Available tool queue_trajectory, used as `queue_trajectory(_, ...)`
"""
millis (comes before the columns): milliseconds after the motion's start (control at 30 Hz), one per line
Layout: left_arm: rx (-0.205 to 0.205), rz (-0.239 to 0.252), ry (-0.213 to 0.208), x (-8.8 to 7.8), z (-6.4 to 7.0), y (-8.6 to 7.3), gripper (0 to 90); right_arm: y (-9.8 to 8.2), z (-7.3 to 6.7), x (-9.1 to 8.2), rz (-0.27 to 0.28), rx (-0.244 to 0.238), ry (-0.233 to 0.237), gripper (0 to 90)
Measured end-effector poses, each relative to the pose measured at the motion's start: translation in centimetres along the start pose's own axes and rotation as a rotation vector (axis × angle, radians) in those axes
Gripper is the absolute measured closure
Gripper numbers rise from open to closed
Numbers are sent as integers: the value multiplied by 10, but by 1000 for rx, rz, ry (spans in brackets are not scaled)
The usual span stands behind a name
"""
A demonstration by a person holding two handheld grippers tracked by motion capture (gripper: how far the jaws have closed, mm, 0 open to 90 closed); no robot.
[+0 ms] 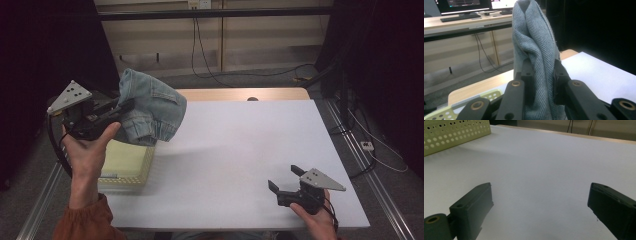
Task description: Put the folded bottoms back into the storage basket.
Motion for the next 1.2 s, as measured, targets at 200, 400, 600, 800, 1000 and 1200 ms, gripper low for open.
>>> queue_trajectory(200,-18,-16,22,-1,-8,-4,764,0,0,0,-1,-1,3,61)
queue_trajectory(400,-38,-22,28,-3,-16,-8,764,0,-1,0,2,-5,4,61)
queue_trajectory(600,-60,-36,47,-4,-25,-13,764,0,-1,-1,1,-3,4,61)
queue_trajectory(800,-77,-43,56,-7,-33,-17,764,0,-1,0,-1,-4,7,61)
queue_trajectory(1000,-96,-50,67,-11,-40,-21,764,0,-1,0,-3,-8,10,61)
queue_trajectory(1200,-114,-56,73,-13,-49,-25,763,0,-2,0,-5,-6,8,61)
Point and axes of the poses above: each handheld gripper's, and its own axes: x roughly forward along the jaws, y roughly out of its top, z roughly to its right, the point moved 3 cm from there along x, roughly forward along the jaws, and after that the axes turned 5 degrees about -z, right-handed, at the moved point
